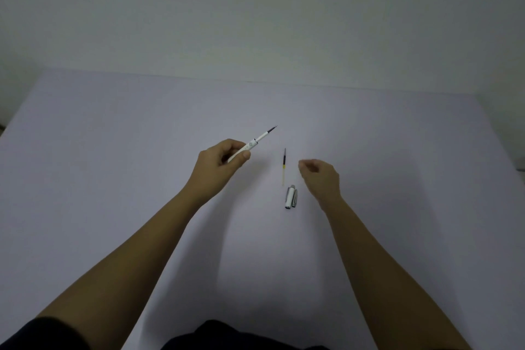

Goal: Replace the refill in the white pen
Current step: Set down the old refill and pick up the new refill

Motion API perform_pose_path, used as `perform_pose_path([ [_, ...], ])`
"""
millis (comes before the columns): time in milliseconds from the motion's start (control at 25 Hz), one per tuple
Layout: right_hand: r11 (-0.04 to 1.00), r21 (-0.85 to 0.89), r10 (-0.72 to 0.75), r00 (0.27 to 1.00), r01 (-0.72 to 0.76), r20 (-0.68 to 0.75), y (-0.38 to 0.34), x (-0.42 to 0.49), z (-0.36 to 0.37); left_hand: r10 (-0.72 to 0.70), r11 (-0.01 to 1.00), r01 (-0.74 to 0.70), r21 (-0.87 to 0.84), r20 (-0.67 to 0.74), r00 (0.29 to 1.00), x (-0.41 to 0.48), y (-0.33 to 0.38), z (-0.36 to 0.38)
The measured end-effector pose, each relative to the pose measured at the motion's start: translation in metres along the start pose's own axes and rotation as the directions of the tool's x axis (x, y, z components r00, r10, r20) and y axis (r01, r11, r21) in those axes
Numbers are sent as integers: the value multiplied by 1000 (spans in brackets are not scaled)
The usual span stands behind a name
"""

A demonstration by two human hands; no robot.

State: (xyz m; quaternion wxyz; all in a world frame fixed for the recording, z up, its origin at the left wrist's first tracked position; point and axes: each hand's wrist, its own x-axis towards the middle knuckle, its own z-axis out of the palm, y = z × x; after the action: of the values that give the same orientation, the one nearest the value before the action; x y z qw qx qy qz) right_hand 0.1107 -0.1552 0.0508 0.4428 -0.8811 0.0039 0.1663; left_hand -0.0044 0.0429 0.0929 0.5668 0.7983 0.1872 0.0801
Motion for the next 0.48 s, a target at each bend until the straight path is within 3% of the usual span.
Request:
perform_pose_path([
  [120, 975, -216, 58, 997, -48, 41, 33, -1, 2, -8, 1000, 8, -10, 3, 1000, -2, -1, 0],
  [280, 964, -238, 135, 989, -116, 65, 49, -3, 11, -20, 1000, 20, 8, 0, 1000, -3, -6, -1],
  [480, 964, -241, 129, 990, -112, 54, 52, -4, 19, -39, 999, 39, 20, -14, 999, -2, -11, -2],
])
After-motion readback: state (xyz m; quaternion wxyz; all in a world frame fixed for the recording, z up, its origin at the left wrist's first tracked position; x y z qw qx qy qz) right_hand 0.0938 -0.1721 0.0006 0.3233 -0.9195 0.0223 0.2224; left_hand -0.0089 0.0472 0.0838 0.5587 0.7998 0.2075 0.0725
